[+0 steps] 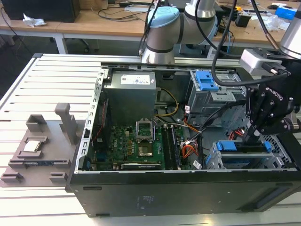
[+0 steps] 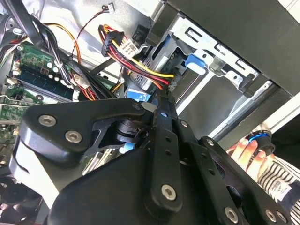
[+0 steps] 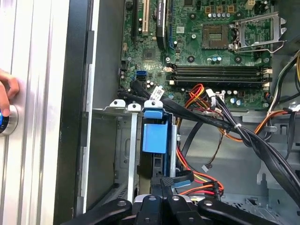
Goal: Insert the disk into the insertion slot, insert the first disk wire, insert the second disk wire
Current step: 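Insert the second disk wire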
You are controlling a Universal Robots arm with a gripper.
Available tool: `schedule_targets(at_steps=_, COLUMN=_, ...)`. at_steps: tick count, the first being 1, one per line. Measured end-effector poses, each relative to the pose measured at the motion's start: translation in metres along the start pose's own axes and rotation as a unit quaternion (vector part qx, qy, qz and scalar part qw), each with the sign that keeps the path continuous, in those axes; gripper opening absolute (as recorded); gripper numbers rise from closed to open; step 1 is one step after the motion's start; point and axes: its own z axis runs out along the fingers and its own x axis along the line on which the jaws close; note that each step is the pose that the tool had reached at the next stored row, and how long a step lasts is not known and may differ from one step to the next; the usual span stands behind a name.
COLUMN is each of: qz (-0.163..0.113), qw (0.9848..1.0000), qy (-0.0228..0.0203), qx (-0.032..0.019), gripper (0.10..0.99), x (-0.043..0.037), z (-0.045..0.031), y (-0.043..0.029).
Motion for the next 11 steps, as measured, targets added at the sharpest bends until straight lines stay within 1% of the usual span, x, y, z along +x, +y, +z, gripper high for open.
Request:
schedule_targets(at_steps=4, qz=0.006, qw=1.0000, qy=-0.0010, qx=-0.0008, gripper=0.106, x=0.0033, z=0.0005, y=0.0000)
schedule_targets(at_steps=11, qz=0.006, qw=1.0000, qy=-0.0012, qx=-0.0008, gripper=0.106, x=0.0043, z=0.0017, y=0.0000)
